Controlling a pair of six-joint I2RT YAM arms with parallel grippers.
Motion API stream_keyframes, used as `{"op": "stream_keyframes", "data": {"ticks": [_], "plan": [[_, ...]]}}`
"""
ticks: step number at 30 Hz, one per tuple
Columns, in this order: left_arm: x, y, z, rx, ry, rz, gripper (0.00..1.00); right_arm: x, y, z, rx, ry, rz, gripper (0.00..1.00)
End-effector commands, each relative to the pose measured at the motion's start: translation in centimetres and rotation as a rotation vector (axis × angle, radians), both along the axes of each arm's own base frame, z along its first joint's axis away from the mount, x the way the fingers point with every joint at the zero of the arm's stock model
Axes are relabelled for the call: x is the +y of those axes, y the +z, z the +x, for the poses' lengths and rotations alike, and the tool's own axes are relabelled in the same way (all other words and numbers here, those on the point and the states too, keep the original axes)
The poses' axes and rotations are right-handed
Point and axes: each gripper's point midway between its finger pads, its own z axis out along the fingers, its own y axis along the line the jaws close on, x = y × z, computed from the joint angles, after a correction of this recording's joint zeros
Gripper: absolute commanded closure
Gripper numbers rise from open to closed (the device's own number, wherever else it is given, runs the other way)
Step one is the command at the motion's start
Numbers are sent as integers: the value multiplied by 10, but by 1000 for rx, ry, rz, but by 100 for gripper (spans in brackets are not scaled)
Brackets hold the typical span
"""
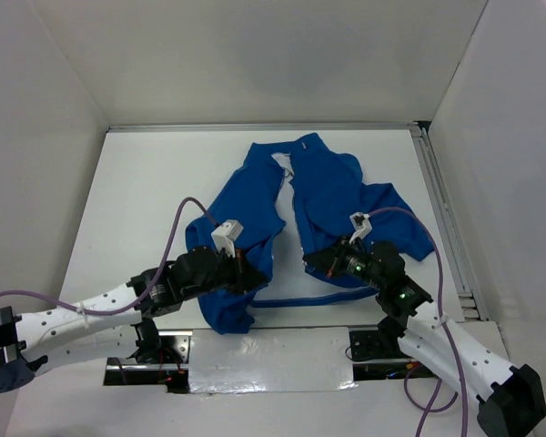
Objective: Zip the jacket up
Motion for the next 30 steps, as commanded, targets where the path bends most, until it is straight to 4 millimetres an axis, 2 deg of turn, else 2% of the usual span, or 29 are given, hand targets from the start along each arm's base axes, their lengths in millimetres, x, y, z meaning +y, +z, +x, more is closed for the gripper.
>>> {"op": "stream_keyframes", "data": {"ticks": [1,2,4,5,7,8,9,11,14,17,24,30], "plan": [[-15,48,12,-89,31,-164,100,9,22,-7,-49,57,84,100],[-14,44,14,-70,48,-151,100,7,9,-6,-19,52,26,100],[-10,38,15,-44,70,-115,100,3,-5,-3,4,22,-48,100],[-7,29,13,-11,79,-90,100,-2,-27,-3,62,4,-124,100],[-3,13,9,27,83,-60,100,-12,-49,0,112,-45,-213,100],[-2,9,7,43,87,-65,100,-14,-67,-3,165,-46,-262,100],[2,-2,6,59,91,-50,100,-14,-74,-5,182,-43,-280,100],[4,-6,3,78,96,-64,100,-13,-92,-9,229,-25,-309,100],[10,-18,-1,104,101,-45,100,-12,-106,-12,262,-10,-342,96],[15,-23,-4,119,112,-30,100,-15,-113,-8,278,-26,-401,90],[19,-28,-3,114,119,-9,100,-14,-105,4,248,-61,-417,83],[20,-32,-3,125,129,11,100,-16,-108,8,251,-77,-449,82]]}}
